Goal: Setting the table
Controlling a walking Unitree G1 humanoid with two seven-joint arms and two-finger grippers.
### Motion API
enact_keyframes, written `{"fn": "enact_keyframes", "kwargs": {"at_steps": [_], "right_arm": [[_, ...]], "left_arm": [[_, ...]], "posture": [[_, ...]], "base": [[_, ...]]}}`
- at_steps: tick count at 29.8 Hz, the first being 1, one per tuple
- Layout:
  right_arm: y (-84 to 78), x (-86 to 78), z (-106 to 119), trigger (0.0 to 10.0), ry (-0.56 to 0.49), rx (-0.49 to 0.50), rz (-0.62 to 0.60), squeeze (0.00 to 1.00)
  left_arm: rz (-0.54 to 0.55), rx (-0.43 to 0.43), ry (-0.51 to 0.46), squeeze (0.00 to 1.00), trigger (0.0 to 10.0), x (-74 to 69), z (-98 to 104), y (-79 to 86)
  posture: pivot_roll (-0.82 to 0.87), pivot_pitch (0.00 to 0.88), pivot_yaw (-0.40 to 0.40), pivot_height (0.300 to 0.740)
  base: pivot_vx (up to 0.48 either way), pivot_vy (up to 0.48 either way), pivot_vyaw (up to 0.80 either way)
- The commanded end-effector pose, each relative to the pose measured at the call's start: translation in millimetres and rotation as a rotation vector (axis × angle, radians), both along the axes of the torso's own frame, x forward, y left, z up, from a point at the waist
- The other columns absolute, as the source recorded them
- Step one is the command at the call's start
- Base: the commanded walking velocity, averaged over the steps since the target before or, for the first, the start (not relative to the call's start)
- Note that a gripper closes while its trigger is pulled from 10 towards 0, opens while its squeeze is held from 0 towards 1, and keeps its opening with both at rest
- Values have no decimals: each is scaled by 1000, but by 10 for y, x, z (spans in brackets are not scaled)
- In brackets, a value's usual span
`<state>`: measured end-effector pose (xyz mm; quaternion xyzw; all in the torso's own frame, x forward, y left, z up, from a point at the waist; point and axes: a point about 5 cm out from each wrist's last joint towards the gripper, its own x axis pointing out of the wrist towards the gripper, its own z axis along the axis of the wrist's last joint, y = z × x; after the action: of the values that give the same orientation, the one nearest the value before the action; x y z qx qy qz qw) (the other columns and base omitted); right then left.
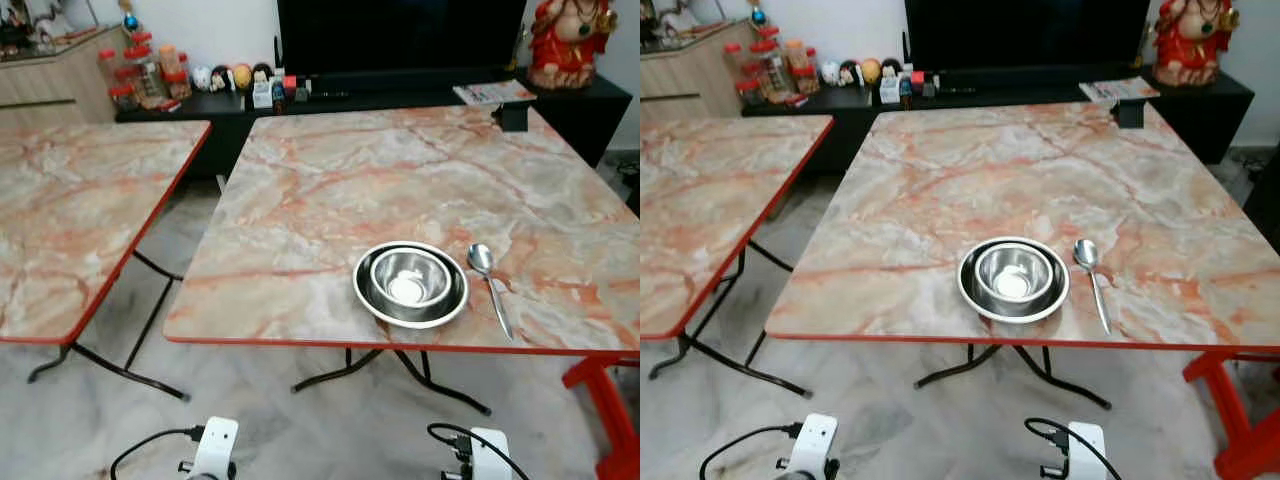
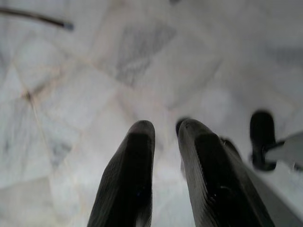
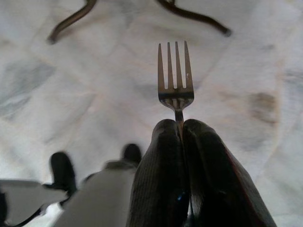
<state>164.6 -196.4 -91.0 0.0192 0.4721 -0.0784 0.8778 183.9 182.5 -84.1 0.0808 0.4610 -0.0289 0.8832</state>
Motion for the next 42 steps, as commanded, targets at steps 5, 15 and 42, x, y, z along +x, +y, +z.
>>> {"fn": "enact_keyframes", "kwargs": {"at_steps": [5,15,42], "right_arm": [[-10,1,3,10000,-2,-6,4,0],[-14,-13,-2,10000,-1,-5,-6,0],[-278,-28,318,10000,-442,-247,123,0]], "left_arm": [[-15,5,1,0,10000,11,4,-7],[-9,2,-2,0,10000,18,7,-6],[-11,5,6,0,10000,-3,-4,-7]], "posture": [[-107,0,37,740],[-108,0,35,740],[-154,0,47,740]], "base": [[0,-290,0],[0,-292,0],[0,-33,0]]}}
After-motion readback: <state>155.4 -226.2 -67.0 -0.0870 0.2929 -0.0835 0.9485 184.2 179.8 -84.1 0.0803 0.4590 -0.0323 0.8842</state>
